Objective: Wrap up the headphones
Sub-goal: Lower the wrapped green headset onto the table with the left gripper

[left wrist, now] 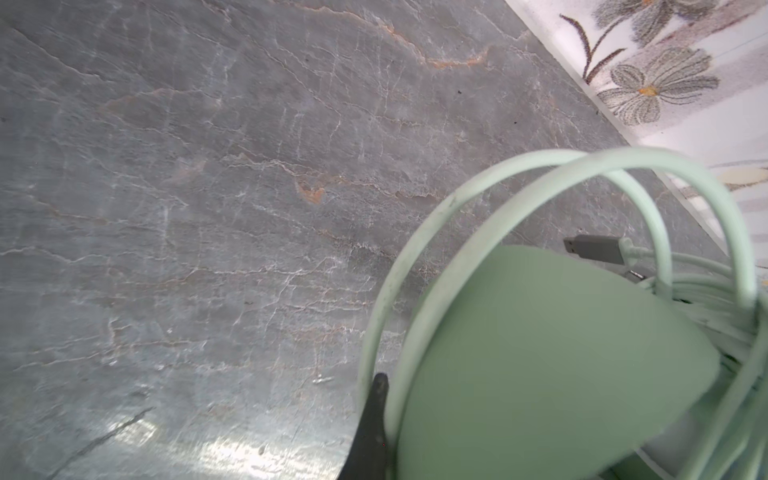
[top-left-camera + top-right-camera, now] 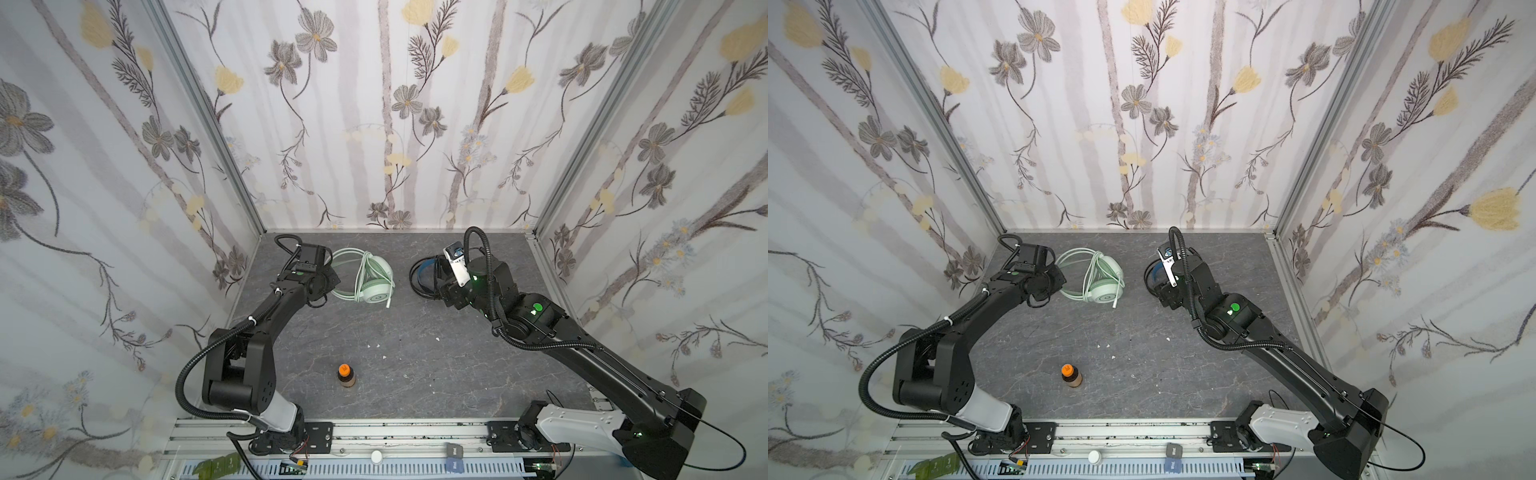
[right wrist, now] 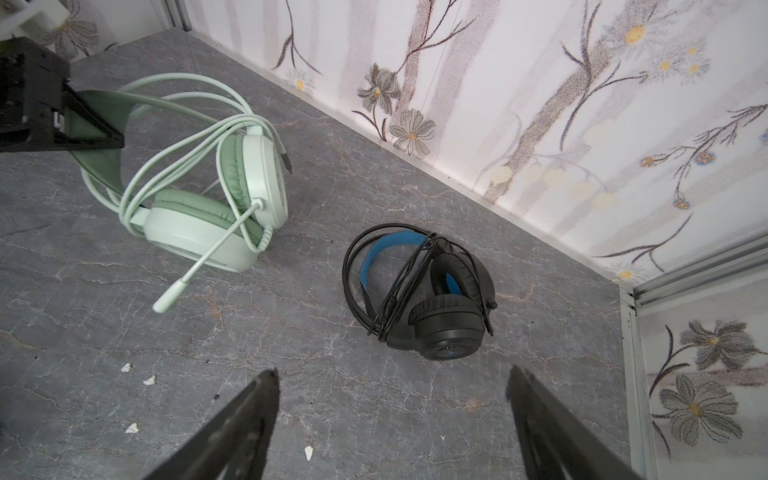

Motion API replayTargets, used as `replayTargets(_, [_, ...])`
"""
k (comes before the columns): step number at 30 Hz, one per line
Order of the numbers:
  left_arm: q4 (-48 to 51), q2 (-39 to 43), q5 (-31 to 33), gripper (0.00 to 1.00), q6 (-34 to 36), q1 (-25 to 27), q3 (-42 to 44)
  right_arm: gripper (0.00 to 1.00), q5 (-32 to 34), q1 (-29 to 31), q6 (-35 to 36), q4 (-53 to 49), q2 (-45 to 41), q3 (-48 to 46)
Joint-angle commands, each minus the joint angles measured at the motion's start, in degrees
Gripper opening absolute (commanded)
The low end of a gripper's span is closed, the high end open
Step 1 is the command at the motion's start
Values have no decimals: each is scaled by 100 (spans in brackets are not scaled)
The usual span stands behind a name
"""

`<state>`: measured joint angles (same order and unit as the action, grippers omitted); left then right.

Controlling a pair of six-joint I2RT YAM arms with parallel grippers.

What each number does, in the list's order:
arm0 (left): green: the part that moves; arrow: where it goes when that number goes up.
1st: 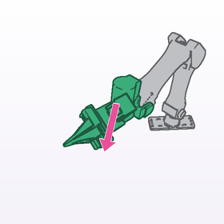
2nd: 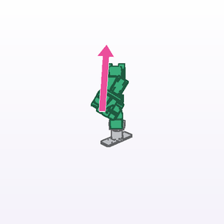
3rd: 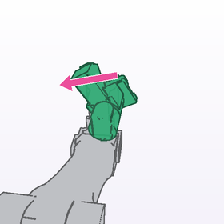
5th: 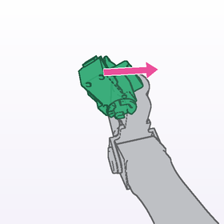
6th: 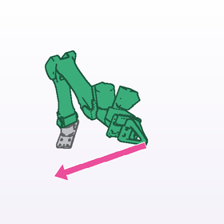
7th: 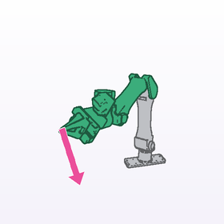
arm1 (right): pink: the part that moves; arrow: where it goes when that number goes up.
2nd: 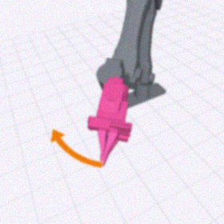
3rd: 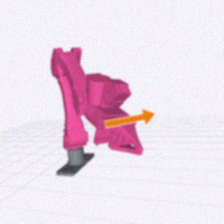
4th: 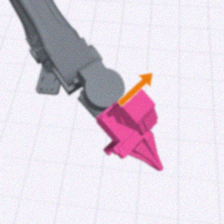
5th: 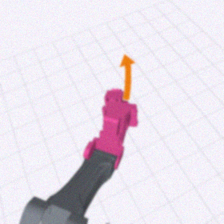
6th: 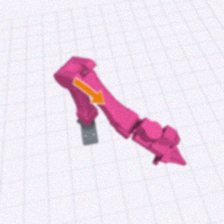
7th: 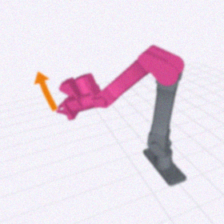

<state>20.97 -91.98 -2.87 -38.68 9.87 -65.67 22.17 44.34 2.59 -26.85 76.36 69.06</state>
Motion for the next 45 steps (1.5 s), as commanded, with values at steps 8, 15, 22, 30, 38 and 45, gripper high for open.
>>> replayTargets(8, [-372,-1450,-213,0,-544,7,-1107,91,96,-72,-83,515,-265,-196])
replayTargets(15, [-113,-2063,-296,0,-617,17,-1573,93,120,-170,-21,633,-296,-199])
replayTargets(22, [-35,-2320,-359,0,-771,22,-1603,94,84,-188,-22,715,-323,-279])
replayTargets(30, [64,-2291,-226,20,-751,-13,-1447,95,86,-193,-3,790,-407,-323])
replayTargets(38, [-42,-1954,-213,56,-600,-115,-1070,95,207,-191,83,787,-585,-373])
replayTargets(45, [-136,-1603,-272,84,-475,-193,-719,95,277,-197,75,765,-699,-447])
